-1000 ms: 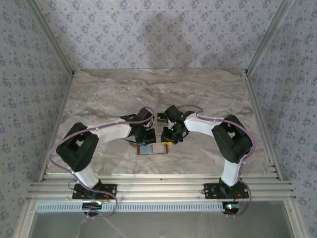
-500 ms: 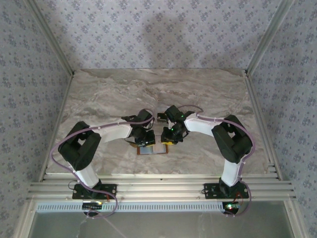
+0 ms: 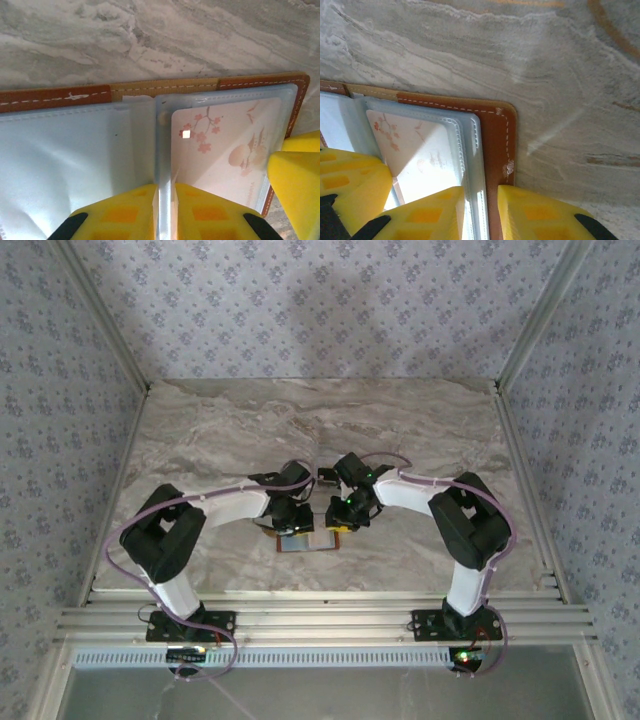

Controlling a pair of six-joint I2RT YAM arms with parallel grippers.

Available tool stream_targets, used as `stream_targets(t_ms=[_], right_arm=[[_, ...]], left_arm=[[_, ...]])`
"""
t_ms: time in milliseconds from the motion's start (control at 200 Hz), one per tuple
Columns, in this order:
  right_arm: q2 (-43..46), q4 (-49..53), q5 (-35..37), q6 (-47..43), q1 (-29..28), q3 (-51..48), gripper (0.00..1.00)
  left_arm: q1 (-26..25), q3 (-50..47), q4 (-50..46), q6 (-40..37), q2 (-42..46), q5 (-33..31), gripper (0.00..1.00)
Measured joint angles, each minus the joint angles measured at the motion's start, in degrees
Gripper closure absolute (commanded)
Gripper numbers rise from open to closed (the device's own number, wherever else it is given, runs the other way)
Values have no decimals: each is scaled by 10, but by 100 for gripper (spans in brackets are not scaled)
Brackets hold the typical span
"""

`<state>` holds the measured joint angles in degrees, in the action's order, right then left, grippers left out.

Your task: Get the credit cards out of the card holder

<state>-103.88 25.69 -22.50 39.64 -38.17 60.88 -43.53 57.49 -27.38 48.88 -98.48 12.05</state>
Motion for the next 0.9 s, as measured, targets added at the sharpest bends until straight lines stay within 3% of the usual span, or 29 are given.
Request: stream_targets(t_ms=[370, 899], right_arm=[[3, -7, -9, 0, 4, -6, 72], [5, -5, -7, 0, 4, -7, 72]], left_arm=[[-3, 14, -49, -10, 1, -40, 85], [-3, 16, 1, -7, 14, 5, 83]])
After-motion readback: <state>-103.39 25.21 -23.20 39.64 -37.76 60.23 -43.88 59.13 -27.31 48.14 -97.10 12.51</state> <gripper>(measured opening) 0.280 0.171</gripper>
